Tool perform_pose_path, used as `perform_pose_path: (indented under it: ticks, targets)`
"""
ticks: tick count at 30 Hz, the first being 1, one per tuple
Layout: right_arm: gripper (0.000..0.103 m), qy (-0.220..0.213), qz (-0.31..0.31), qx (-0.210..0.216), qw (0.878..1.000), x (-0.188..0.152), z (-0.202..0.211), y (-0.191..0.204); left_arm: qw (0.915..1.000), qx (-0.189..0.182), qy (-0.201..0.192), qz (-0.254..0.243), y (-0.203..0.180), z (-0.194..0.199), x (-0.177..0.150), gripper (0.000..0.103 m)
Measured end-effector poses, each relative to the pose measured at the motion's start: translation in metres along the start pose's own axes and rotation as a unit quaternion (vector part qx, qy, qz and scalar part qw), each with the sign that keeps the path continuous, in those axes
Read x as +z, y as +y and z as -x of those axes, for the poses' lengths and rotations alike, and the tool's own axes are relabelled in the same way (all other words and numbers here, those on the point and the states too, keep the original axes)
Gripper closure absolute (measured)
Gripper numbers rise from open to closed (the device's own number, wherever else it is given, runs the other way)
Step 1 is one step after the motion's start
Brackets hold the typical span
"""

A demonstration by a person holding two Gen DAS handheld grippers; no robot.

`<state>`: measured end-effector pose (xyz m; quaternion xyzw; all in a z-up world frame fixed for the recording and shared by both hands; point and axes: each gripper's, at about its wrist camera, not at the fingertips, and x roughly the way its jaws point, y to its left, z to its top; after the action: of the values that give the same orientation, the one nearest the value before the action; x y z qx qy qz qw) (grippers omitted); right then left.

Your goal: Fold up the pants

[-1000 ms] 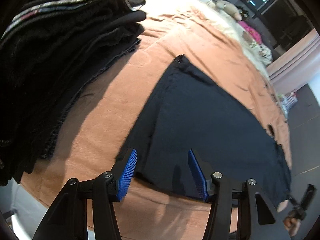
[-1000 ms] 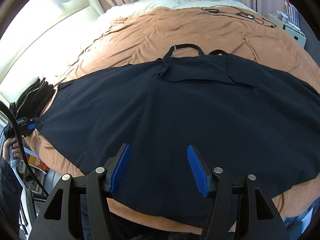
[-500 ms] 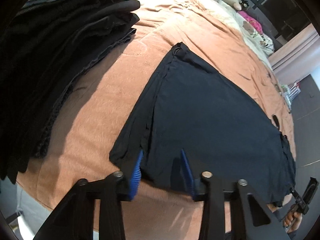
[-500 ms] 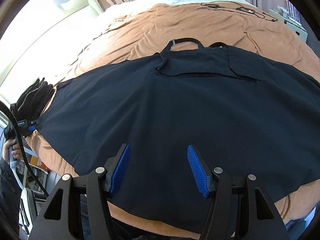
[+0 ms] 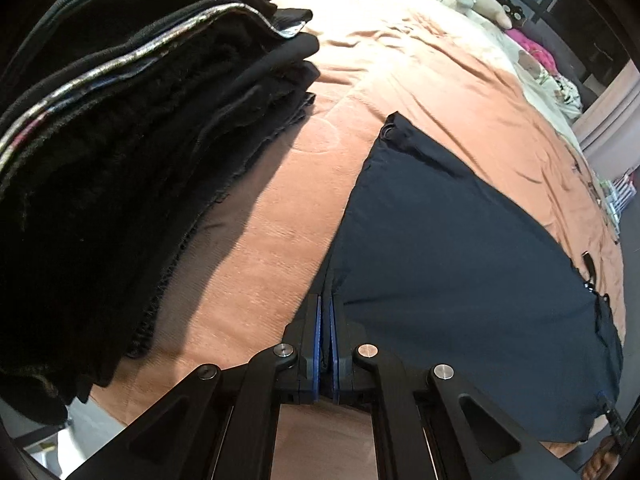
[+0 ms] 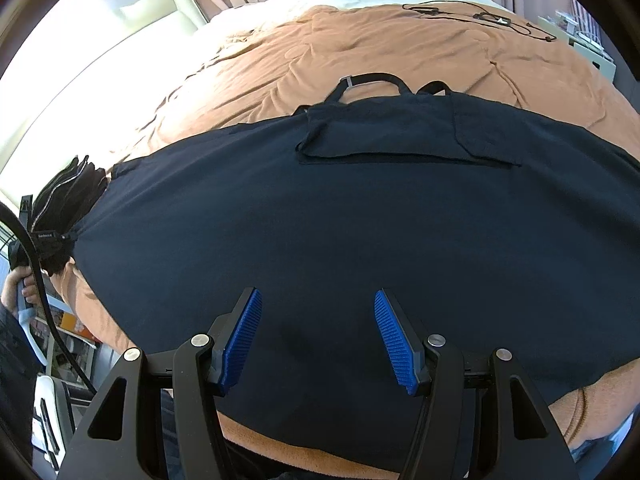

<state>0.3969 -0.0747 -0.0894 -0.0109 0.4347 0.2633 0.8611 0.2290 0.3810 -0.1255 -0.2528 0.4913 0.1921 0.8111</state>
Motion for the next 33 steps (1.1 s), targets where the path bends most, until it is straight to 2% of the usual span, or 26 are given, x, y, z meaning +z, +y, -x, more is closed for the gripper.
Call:
perform_pose_path:
  ticks: [5,7,8,10,12,19,23,33]
  targets:
    - [0.045,0.013,0.004,-0.009,1.0,-0.002,-0.01,0.002,0.9999,0.009,0.011,0.0,0.004,-0.014,-0.001,0.099]
    - [0.045,0.018,0.004,-0.011,1.0,-0.003,-0.012,0.002,0.9998,0.012,0.012,-0.005,0.003,-0.012,-0.001,0.094]
    - [0.045,0.02,0.005,-0.011,1.0,-0.004,-0.013,0.003,0.9998,0.016,0.01,-0.007,0.0,-0.009,-0.003,0.089]
    - [0.045,0.023,0.007,-0.012,1.0,-0.005,-0.015,0.005,0.9997,0.02,0.004,-0.012,-0.002,0.001,-0.007,0.057]
    - [0.045,0.023,0.008,-0.011,1.0,-0.005,-0.015,0.007,0.9998,0.015,-0.012,-0.01,-0.001,0.011,-0.012,0.045]
    - [0.045,0.021,0.013,-0.002,1.0,-0.006,-0.018,0.009,0.9991,-0.027,0.005,0.033,0.012,0.017,-0.033,0.045]
    - [0.045,0.021,0.014,0.002,1.0,-0.007,-0.018,0.009,0.9981,-0.033,0.013,0.05,0.015,0.008,-0.041,0.045]
    - [0.045,0.022,0.011,0.009,1.0,-0.008,-0.02,0.006,0.995,-0.05,0.002,0.086,0.02,-0.004,-0.04,0.045]
